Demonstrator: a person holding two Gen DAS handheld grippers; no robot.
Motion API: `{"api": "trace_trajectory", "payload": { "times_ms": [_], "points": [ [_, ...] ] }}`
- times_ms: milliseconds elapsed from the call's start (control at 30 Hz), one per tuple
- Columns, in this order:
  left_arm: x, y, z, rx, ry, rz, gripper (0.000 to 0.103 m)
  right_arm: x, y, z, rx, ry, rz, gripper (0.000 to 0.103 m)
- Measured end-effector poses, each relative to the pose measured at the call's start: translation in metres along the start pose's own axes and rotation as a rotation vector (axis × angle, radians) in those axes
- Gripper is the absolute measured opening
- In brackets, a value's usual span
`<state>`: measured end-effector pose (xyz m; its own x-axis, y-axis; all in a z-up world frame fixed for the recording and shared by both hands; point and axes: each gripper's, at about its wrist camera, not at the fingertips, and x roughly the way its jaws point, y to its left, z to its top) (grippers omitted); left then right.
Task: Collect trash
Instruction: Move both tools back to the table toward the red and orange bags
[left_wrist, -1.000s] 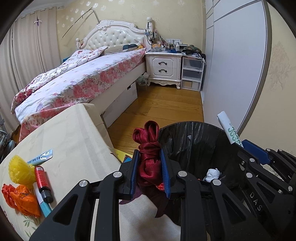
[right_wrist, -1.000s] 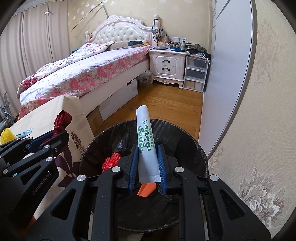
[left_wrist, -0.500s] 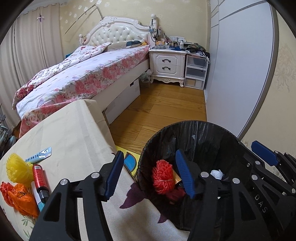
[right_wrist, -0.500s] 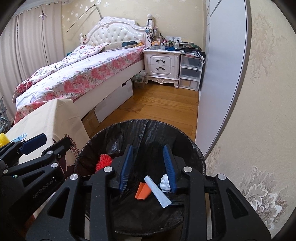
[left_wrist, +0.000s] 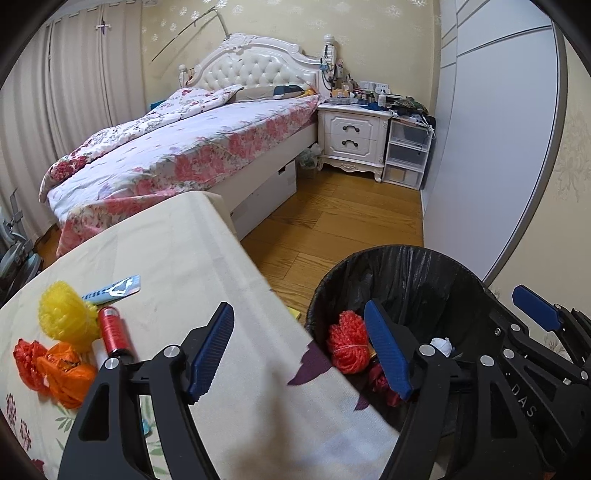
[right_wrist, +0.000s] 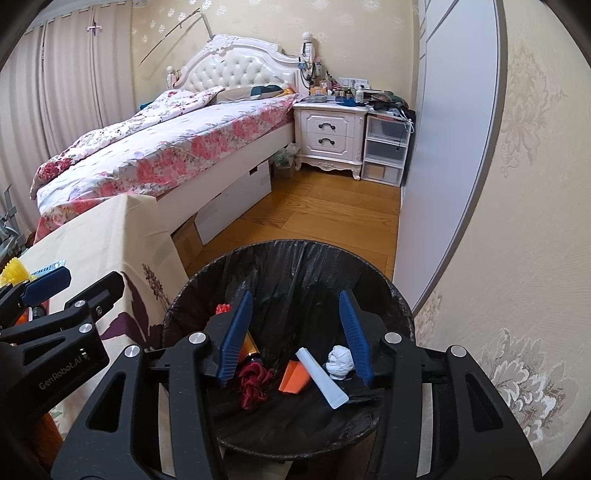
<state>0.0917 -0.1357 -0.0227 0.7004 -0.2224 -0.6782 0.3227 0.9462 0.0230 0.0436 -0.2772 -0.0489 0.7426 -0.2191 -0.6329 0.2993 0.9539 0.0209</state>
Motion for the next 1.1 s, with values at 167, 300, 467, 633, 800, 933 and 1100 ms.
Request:
{"api": "trace_trajectory", "payload": {
  "times_ms": [167, 300, 467, 633, 800, 933, 1100],
  "points": [
    [-0.012, 0.018, -0.010, -0.034, 0.005, 0.023, 0.071, -0.006, 0.012, -0.004, -0.022, 0.008, 0.025, 0.049],
    [-0.023, 0.032, -0.019, -0.060, 0.004, 0.045, 0.071, -0.011, 0.024, -0.008, -0.045, 0.015, 0.050, 0.049],
    [-0.037, 0.053, -0.032, -0.095, 0.005, 0.075, 0.071, -0.019, 0.043, -0.011, -0.079, 0.014, 0.085, 0.049],
    [-0.053, 0.082, -0.047, -0.135, 0.007, 0.117, 0.071, -0.026, 0.069, -0.014, -0.121, 0.016, 0.130, 0.049],
    [-0.069, 0.113, -0.061, -0.190, 0.006, 0.171, 0.071, -0.032, 0.097, -0.017, -0.165, 0.019, 0.181, 0.049],
    [-0.079, 0.139, -0.073, -0.230, 0.008, 0.222, 0.071, -0.038, 0.122, -0.021, -0.210, 0.021, 0.224, 0.049],
    [-0.089, 0.176, -0.091, -0.292, 0.021, 0.295, 0.071, -0.043, 0.156, -0.026, -0.261, 0.029, 0.279, 0.050]
  ]
}}
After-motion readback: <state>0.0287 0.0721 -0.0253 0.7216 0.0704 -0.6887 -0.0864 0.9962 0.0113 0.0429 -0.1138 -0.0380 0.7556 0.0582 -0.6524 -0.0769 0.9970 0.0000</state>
